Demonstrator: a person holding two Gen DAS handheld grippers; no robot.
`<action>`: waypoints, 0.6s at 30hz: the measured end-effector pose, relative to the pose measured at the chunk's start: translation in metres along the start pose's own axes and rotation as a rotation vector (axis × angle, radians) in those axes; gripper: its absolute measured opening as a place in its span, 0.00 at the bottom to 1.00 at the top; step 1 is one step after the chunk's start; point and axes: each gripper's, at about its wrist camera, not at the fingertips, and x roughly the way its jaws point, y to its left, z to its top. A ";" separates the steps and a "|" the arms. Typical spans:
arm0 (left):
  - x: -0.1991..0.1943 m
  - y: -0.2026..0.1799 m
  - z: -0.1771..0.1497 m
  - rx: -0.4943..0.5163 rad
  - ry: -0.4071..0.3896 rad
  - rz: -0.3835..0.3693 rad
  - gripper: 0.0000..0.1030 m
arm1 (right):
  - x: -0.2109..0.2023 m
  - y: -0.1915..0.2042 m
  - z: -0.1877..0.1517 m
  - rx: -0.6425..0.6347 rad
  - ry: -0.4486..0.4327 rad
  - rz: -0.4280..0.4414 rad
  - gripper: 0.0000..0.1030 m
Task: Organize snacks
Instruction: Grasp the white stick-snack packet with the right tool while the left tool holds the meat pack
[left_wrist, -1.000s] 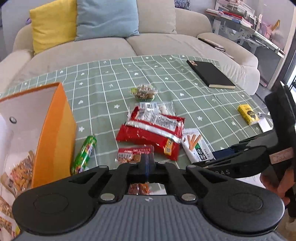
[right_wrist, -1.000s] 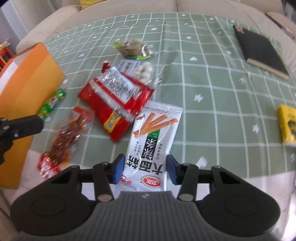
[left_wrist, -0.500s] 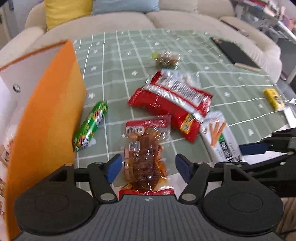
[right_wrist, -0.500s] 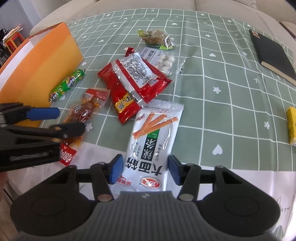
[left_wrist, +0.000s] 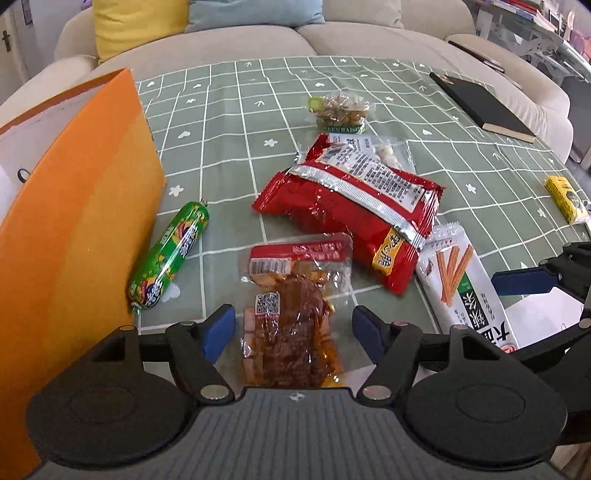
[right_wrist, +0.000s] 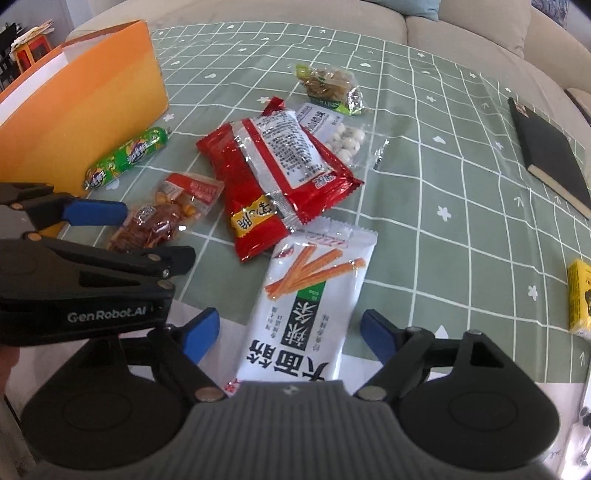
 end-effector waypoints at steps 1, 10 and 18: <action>0.000 -0.001 0.000 0.002 -0.005 -0.001 0.73 | 0.000 0.000 0.001 -0.001 -0.004 0.001 0.77; -0.003 -0.003 -0.004 -0.006 -0.036 0.004 0.59 | -0.004 0.002 0.002 -0.011 -0.015 0.003 0.50; -0.010 -0.002 -0.009 -0.035 -0.029 -0.029 0.57 | -0.012 -0.002 -0.003 0.023 0.004 0.005 0.47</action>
